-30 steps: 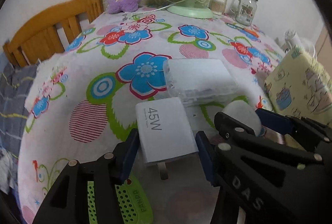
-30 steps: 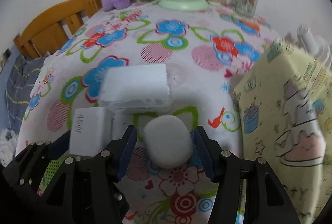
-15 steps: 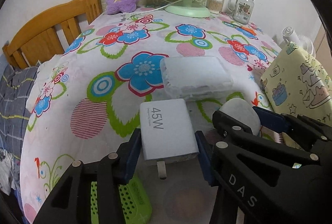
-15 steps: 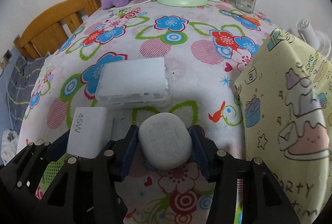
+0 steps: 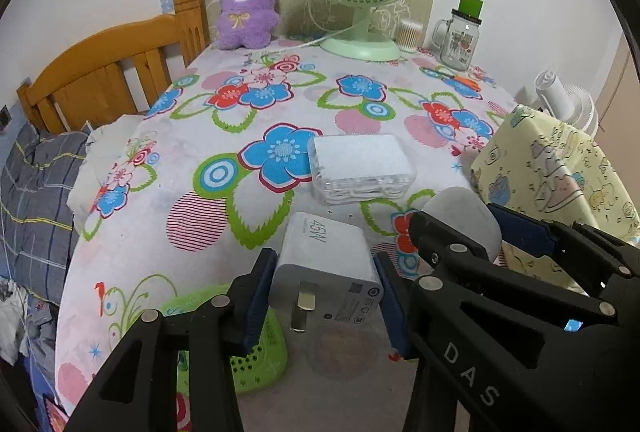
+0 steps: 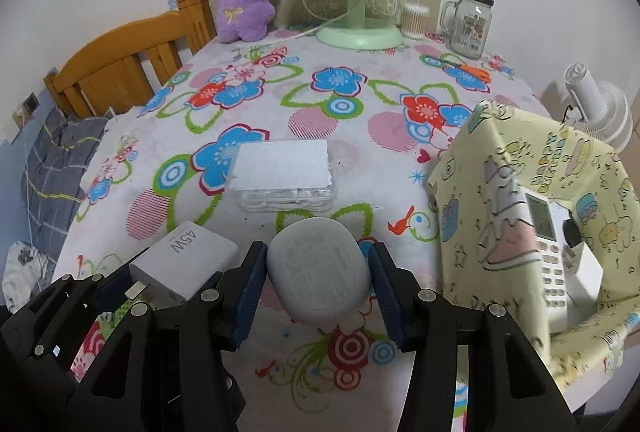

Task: Organize rigid objects
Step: 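Grasp the round white puck with the right gripper while the left grasps the rectangular charger, then carry the puck and rectangular charger over the yellow box with both grippers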

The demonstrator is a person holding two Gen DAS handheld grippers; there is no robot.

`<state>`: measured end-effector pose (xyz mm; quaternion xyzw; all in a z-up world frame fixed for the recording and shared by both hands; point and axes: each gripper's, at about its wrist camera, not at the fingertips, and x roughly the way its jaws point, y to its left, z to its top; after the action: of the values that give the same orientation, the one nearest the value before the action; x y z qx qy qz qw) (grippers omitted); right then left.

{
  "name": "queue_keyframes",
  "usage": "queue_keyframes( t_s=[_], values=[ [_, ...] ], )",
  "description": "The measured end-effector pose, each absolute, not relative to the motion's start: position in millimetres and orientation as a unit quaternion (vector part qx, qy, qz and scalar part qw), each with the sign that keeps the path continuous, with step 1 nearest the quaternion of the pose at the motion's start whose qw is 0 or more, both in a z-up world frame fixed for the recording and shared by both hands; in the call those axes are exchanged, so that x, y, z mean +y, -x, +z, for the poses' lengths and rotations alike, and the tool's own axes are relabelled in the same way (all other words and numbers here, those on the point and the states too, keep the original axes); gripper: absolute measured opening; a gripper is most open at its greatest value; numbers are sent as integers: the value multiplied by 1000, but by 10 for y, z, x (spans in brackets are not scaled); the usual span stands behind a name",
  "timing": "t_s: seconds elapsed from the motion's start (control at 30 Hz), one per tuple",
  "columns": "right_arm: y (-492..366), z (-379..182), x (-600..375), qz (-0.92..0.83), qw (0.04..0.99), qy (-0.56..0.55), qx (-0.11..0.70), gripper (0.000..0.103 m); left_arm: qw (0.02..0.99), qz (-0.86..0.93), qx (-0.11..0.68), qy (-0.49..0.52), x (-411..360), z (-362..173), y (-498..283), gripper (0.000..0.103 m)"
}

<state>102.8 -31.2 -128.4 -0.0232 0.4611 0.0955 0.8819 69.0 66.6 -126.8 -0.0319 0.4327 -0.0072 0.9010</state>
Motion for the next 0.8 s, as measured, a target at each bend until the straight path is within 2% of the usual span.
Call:
queue_keyframes(
  t_s=[0.8],
  values=[
    [-517, -672, -509, 121, 907, 20, 402, 55, 926, 10, 375, 30, 492, -697, -153, 50]
  ],
)
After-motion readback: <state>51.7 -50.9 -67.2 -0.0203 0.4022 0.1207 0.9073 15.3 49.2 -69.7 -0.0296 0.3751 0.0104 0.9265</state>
